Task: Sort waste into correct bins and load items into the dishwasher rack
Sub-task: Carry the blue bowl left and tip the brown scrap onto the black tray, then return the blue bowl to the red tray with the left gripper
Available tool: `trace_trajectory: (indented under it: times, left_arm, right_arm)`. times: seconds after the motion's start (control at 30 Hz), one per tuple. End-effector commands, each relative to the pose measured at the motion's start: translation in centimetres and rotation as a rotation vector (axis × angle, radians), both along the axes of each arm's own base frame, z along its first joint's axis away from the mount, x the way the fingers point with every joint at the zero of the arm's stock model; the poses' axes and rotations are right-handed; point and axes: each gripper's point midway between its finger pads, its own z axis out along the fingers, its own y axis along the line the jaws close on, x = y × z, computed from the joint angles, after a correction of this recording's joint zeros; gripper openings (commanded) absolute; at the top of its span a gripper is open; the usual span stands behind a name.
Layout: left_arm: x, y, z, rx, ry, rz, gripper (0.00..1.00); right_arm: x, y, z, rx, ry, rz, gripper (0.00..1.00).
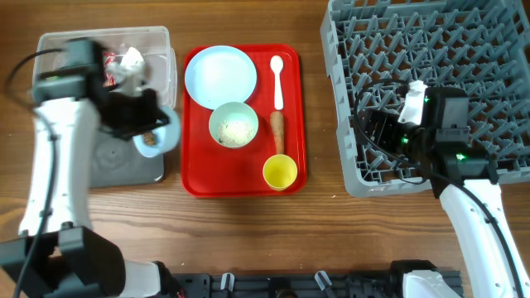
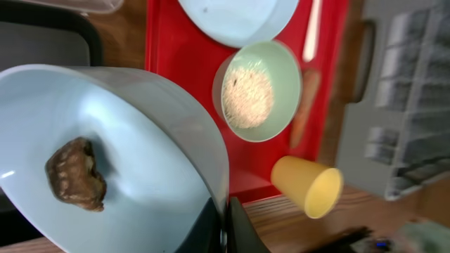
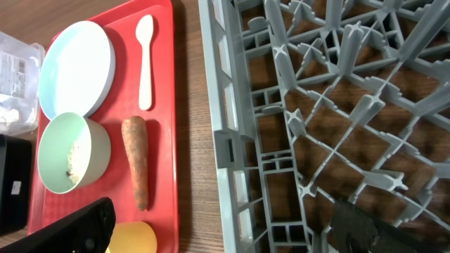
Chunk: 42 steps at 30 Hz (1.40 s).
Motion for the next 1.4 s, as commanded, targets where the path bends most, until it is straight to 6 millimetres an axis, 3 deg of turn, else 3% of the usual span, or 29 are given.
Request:
trace_trajectory:
  times: [0.0,0.43,0.67,0.8,1.1,1.23,1.37]
  left_arm:
    - [1.2,1.8,2.4,-0.248,-0.167,-0.035,0.04]
    - [1.3,10.8,0.9,-0.65,-0.239,0.245,0.04]
    - [0.6,14.8,-1.8,-0.768,-0.155,0.437,0.04]
    - [0.8,15.5,-1.9,-0.829,-0.161,0.476,0.04]
    - [1.3,15.4,0.0,-0.95,-0.182,0.531,0.04]
    - [1.4,15.6,-0.5,-0.916,-0.203,0.51,0.04]
    - [1.3,15.3,0.8,-0.975,-0.205,0.533,0.04]
  right_arm:
    - [0.3,0.3,0.5,0.007,-0.011,0.007,1.0]
    - [0.4,0.3,0.6,0.007,-0.014,0.007,1.0]
    - [0.4,0.3,0.6,0.007,-0.014,0.007,1.0]
    - [0.4,0.3,0.6,0.007,-0.016,0.007,1.0]
    - [0.5,0.3,0.7,0.007,-0.021,0.007,1.0]
    - [0.5,0.3,0.7,0.007,-0.021,0.007,1.0]
    - [0.6,0.3,0.7,0.007,-0.022,0.007,1.0]
